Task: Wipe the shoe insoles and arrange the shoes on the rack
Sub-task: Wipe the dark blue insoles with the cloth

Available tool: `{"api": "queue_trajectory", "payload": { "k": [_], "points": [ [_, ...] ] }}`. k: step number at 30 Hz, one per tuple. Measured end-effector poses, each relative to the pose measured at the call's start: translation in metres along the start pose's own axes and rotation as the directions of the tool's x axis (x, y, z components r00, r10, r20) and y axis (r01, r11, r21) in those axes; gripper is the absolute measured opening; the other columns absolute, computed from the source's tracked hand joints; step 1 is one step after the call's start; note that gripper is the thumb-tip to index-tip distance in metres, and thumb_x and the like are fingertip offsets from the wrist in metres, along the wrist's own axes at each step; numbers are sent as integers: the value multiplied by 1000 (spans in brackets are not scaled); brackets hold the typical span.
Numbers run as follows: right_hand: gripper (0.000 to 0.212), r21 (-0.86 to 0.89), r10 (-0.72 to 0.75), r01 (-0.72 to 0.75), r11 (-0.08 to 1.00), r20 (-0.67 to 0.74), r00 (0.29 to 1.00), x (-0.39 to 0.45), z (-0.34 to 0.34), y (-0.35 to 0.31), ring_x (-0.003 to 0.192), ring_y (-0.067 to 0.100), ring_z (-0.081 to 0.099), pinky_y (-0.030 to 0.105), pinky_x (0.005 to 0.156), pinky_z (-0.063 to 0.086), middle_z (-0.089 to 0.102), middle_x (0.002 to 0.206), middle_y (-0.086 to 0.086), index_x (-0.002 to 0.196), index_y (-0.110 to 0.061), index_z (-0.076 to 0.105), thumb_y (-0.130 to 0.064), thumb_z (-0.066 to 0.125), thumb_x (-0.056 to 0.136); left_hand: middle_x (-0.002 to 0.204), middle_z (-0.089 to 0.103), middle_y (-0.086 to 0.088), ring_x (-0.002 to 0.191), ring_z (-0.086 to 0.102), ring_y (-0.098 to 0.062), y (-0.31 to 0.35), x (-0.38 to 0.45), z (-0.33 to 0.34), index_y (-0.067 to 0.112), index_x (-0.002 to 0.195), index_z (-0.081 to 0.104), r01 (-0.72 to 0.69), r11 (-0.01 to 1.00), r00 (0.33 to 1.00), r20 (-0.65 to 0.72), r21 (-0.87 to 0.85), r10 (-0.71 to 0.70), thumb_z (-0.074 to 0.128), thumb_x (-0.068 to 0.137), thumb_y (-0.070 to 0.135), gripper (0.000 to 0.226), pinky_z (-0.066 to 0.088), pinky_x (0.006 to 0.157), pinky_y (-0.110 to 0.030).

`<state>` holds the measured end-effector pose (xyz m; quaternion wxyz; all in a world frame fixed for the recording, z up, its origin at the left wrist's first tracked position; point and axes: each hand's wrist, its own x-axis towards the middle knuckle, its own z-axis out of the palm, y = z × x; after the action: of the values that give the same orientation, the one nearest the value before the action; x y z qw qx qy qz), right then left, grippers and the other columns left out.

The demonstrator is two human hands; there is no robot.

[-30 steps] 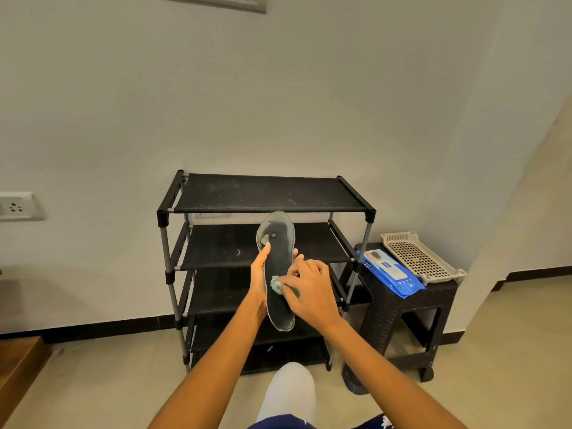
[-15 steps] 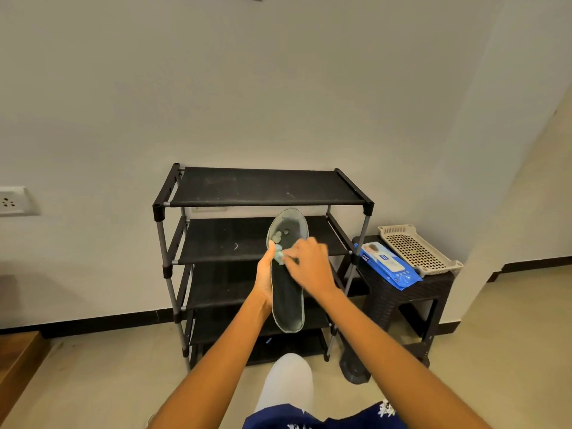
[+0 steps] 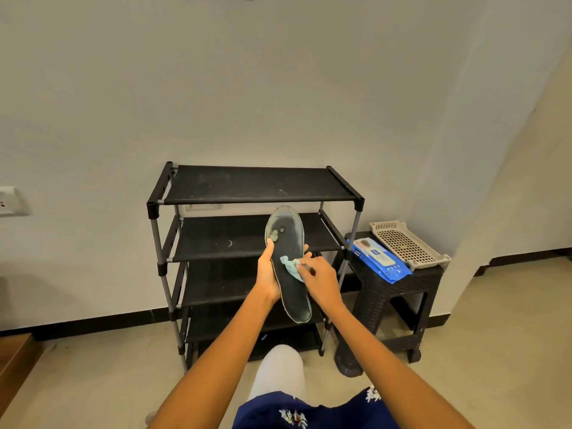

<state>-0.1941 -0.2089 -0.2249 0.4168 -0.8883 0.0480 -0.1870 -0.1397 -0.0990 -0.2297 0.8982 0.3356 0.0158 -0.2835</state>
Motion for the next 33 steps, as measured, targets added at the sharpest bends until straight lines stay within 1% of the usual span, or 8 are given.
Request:
{"api": "queue_trajectory", "payload": {
  "k": [7, 9, 14, 17, 19, 23, 29, 33],
  "points": [
    [22, 156, 155, -127, 979, -180, 971, 17, -4, -11, 96, 16, 57, 25, 81, 45, 62, 105, 9, 109, -9, 66, -18, 54, 93, 111, 67, -18, 103, 63, -29, -29, -16, 9, 7, 121, 60, -41, 998, 999, 7, 56, 40, 42, 92, 55, 59, 48, 92, -41],
    [21, 93, 140, -129, 987, -131, 981, 17, -3, -7, 98, 18, 57, 24, 79, 44, 60, 105, 8, 107, -11, 67, -20, 55, 93, 100, 70, -16, 94, 65, -28, -34, -18, 10, 8, 116, 62, -6, 999, 1000, 16, 53, 5, 41, 94, 52, 53, 49, 87, -40],
    [19, -315, -233, 244, 917, 72, 970, -8, -15, 3, 105, 15, 45, 27, 85, 42, 55, 110, 1, 99, -14, 71, -25, 60, 89, 86, 69, -15, 76, 68, -27, -28, -21, 10, 7, 104, 62, -4, 999, 999, 34, -42, 5, 34, 94, 56, 57, 56, 71, -36],
    [18, -279, -310, 364, 889, 218, 925, -23, -27, 2, 102, 11, 46, 29, 87, 42, 57, 108, -1, 99, -18, 73, -27, 62, 87, 97, 69, -15, 87, 66, -29, -27, -19, 5, 4, 103, 63, 45, 991, 999, 33, -126, -41, 39, 89, 61, 63, 53, 83, -40],
    [16, -211, -276, 345, 915, 299, 914, -29, -35, -5, 96, 7, 49, 26, 84, 43, 56, 104, -2, 98, -18, 71, -26, 60, 89, 107, 67, -17, 95, 65, -31, -24, -18, 7, 5, 103, 63, 87, 986, 996, 41, -146, -81, 43, 86, 65, 66, 49, 90, -44],
    [17, -232, -189, 183, 955, -3, 982, -26, -40, -14, 96, 13, 54, 24, 79, 41, 61, 103, 1, 103, -17, 67, -21, 56, 91, 107, 66, -18, 99, 62, -32, -17, -20, 24, 5, 99, 61, 97, 982, 994, 68, -161, -87, 40, 86, 67, 67, 47, 92, -44],
    [18, -241, -153, 149, 959, 4, 988, -46, -26, -15, 90, 6, 53, 13, 73, 37, 63, 101, -1, 105, -16, 66, -22, 57, 90, 107, 67, -18, 100, 62, -31, -25, -22, 30, 6, 101, 60, 91, 969, 995, 55, -231, -80, 40, 85, 69, 68, 54, 83, -44],
    [18, -174, -150, 148, 974, -1, 989, -50, -38, -12, 79, 2, 50, 10, 67, 34, 63, 90, -6, 101, -18, 70, -26, 60, 89, 115, 62, -17, 103, 59, -30, -26, -18, 32, 6, 102, 60, 85, 970, 996, 41, -228, -78, 38, 86, 68, 67, 44, 93, -45]
  ]
}}
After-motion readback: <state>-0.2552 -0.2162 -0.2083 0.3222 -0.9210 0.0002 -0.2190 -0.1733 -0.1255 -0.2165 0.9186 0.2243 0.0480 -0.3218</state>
